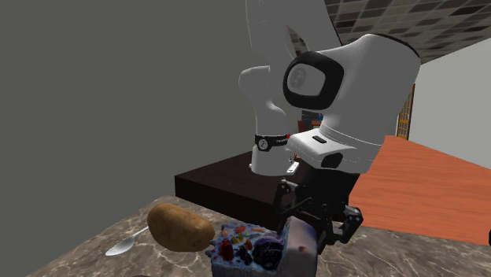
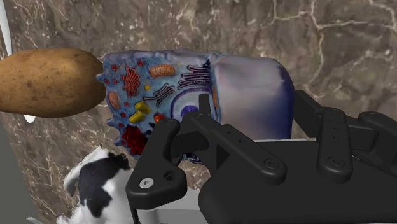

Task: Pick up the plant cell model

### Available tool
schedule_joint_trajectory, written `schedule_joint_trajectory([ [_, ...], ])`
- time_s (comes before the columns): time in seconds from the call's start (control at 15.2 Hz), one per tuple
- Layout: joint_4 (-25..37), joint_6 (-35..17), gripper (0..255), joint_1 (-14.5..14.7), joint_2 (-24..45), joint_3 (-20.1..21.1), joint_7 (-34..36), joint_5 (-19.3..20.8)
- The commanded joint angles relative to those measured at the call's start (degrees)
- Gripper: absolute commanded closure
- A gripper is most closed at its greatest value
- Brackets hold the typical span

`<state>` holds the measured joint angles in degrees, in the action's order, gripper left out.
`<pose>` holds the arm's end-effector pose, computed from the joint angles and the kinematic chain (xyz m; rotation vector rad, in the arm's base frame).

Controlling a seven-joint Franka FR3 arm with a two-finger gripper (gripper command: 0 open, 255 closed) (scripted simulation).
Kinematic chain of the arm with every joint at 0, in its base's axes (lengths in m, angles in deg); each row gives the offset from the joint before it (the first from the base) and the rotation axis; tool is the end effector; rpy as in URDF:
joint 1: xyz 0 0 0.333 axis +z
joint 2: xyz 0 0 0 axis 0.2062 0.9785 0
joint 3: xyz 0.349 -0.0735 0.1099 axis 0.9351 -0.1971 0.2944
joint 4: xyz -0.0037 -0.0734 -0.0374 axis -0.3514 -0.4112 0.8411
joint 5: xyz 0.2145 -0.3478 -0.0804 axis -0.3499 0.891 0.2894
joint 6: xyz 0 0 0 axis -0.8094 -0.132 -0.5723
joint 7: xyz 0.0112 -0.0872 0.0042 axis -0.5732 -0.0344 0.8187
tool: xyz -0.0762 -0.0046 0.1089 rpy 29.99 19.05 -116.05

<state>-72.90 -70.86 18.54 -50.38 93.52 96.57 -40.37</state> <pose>0.3711 0.2969 0.1588 2.7775 0.3995 -0.0656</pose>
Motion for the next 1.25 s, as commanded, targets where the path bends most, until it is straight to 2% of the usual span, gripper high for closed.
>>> schedule_joint_trajectory([
  [0.0, -0.03, 0.0, 255, -0.01, 0.07, -0.04, -0.01, 0.0],
  [0.13, -0.12, 0.41, 255, -0.37, -0.7, 0.45, -0.74, -0.84],
  [1.06, -2.09, 6.06, 255, -4.5, -13.48, 6.8, -11.63, -14.41],
  [1.19, -2.1, 6.13, 255, -4.51, -13.62, 6.83, -11.76, -14.57],
])
